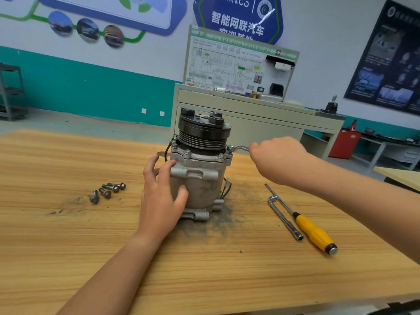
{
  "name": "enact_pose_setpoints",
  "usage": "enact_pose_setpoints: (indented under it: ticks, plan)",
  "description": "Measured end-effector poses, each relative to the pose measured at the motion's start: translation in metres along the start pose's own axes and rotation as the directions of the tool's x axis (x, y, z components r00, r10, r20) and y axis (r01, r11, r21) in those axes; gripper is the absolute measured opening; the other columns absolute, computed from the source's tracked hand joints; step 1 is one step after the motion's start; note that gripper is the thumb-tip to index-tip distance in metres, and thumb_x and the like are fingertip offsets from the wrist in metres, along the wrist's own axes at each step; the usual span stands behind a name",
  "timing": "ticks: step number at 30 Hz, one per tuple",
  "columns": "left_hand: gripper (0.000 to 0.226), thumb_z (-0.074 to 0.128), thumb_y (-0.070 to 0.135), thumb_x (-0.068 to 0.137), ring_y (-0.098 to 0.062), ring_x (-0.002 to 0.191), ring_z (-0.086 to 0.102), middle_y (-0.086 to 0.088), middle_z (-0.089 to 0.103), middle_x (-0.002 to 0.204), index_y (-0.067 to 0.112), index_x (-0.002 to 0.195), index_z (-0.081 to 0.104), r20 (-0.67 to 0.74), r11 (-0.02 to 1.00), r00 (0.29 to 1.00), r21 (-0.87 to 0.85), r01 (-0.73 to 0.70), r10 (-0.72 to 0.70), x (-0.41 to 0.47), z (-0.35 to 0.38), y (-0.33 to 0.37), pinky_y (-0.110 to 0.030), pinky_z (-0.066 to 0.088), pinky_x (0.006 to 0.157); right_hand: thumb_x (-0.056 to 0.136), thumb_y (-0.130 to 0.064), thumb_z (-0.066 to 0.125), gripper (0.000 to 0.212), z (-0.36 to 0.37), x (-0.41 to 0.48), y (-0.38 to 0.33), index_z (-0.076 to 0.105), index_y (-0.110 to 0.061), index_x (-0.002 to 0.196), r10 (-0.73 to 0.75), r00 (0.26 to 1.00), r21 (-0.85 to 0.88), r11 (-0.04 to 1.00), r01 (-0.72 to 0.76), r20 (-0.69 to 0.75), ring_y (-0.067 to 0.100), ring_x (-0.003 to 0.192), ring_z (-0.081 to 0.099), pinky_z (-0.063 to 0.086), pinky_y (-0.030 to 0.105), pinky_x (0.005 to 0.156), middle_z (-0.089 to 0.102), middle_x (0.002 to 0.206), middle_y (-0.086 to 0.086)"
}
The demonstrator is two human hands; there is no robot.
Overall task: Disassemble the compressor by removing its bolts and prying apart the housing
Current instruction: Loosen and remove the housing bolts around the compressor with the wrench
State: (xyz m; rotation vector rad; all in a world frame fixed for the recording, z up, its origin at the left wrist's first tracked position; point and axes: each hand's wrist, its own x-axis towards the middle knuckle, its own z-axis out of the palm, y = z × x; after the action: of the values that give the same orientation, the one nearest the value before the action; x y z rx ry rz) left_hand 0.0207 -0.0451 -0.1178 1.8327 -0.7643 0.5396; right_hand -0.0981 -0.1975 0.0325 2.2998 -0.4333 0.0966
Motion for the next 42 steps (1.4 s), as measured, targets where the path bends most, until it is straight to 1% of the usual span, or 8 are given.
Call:
enact_pose_setpoints:
  ticks: [11,15,19,22,24,28,33,42]
  plan:
    - [0.054,0.061,0.012,0.083,-0.043,0.091,0.056,0.003,0.013,0.148,0.015,0.133,0.04,-0.004,1.0,1.0,-0.023,-0.01,0.01,0.0,0.002,-0.001,-0.049,0.047,0.082,0.094,-0.003,0.038,0.016,0.017,0.032,0.025,0.047,-0.008,0.105,-0.089,0.996,-0.116,0.989,0.09,0.013,0.011,0.049,0.037,0.03,0.022,0.044,0.038,0.062,-0.003]
    - [0.056,0.061,0.014,0.083,-0.044,0.089,0.057,0.01,0.012,0.148,0.018,0.134,0.038,-0.006,1.0,1.0,-0.024,-0.01,0.01,0.0,0.004,-0.004,-0.051,0.047,0.083,0.091,0.002,0.041,0.027,0.044,0.068,0.02,0.047,-0.007,0.116,-0.098,0.974,0.021,0.994,0.105,-0.202,0.024,0.083,0.059,0.035,0.041,0.101,0.061,0.087,0.004]
    - [0.057,0.061,0.016,0.084,-0.047,0.089,0.057,0.01,0.012,0.148,0.022,0.135,0.036,0.0,0.999,1.0,-0.042,0.016,-0.016,0.0,0.004,-0.004,-0.047,0.048,0.081,0.092,0.002,0.041,0.033,0.054,0.095,0.013,0.048,-0.006,0.123,-0.115,0.922,0.073,0.986,0.152,-0.37,0.023,0.115,0.053,0.016,0.04,0.112,0.058,0.124,0.01]
    - [0.058,0.063,0.016,0.084,-0.04,0.099,0.056,0.006,0.012,0.15,0.021,0.135,0.036,-0.001,0.998,1.0,-0.061,0.013,-0.013,-0.001,0.003,-0.003,-0.041,0.047,0.082,0.096,-0.001,0.038,0.027,0.049,0.091,0.02,0.052,-0.002,0.118,-0.039,0.911,0.162,0.98,0.115,-0.41,0.027,0.101,0.058,0.028,0.038,0.104,0.062,0.113,0.014]
    - [0.058,0.063,0.016,0.084,-0.035,0.107,0.053,0.005,0.012,0.15,0.02,0.135,0.037,-0.006,0.998,1.0,-0.07,-0.001,0.001,-0.001,0.004,-0.003,-0.036,0.046,0.083,0.099,-0.011,0.037,0.025,0.047,0.075,0.028,0.053,-0.001,0.116,0.147,0.868,0.36,0.932,0.039,-0.474,0.03,0.08,0.058,0.04,0.039,0.076,0.065,0.095,0.014]
    - [0.057,0.064,0.019,0.083,-0.034,0.106,0.054,0.006,0.014,0.149,0.018,0.134,0.037,-0.014,0.998,1.0,-0.06,-0.018,0.017,0.0,0.004,-0.001,-0.041,0.048,0.081,0.1,-0.024,0.033,0.028,0.041,0.031,0.034,0.046,-0.004,0.114,0.336,0.84,0.627,0.779,0.007,-0.426,0.027,0.054,0.045,0.029,0.032,0.05,0.047,0.062,0.003]
    - [0.052,0.062,0.018,0.085,-0.012,0.125,0.034,0.001,0.017,0.149,0.011,0.132,0.042,-0.052,0.997,0.998,-0.066,-0.044,0.04,0.0,0.003,0.001,-0.047,0.045,0.095,0.1,-0.03,0.031,0.028,0.032,-0.008,0.028,0.048,-0.013,0.113,0.16,0.963,0.519,0.854,-0.026,-0.215,0.013,0.051,0.043,0.027,0.027,0.044,0.044,0.06,-0.003]
    - [0.054,0.061,0.017,0.086,-0.001,0.124,0.024,0.0,0.017,0.149,0.009,0.135,0.04,-0.045,0.997,0.997,-0.044,-0.058,0.056,-0.001,0.003,0.002,-0.047,0.041,0.1,0.098,-0.013,0.035,0.02,0.019,-0.005,0.005,0.049,-0.013,0.113,0.077,0.995,0.282,0.958,-0.055,-0.069,0.011,0.052,0.037,0.03,0.023,0.044,0.04,0.062,-0.002]
